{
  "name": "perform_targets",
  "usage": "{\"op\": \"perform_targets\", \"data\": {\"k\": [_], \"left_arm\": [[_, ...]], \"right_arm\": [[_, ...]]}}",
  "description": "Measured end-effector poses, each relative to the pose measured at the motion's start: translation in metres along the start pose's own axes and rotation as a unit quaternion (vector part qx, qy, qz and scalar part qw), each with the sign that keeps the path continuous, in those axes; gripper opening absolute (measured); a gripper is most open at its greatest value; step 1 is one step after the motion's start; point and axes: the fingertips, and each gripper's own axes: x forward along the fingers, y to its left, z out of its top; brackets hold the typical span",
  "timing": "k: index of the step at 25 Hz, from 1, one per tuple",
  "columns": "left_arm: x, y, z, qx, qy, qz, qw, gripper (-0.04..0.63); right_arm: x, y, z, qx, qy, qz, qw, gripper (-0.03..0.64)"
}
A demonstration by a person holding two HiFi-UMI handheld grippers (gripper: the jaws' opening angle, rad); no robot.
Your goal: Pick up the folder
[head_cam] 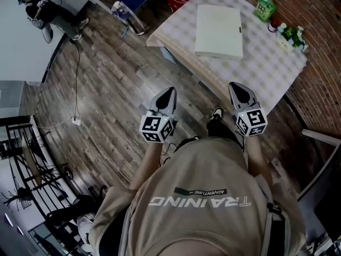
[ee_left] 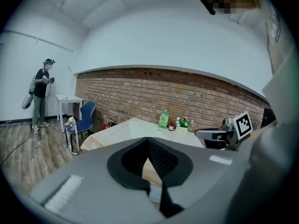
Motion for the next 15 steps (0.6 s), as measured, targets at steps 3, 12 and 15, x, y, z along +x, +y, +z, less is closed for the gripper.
{"op": "perform_targets", "data": {"k": [3,12,15], "left_arm": [[0.028,0.007,0.017,-0.013,-0.005,0.015,0.9998,0.005],[0.067,0.025,0.018,-0.043,0.016,0.059,0.9972,0.005],[0.085,0.029,0.020,-0.043,0.021,0.053,0.9974,0.005]], "right_arm": [[0.026,-0.017,0.006,-0.016,0.008,0.035,0.999,0.012],[0.069,-0.060,0.012,-0.019,0.016,0.064,0.998,0.012],[0.080,-0.072,0.010,-0.014,0.022,0.071,0.997,0.012]]}}
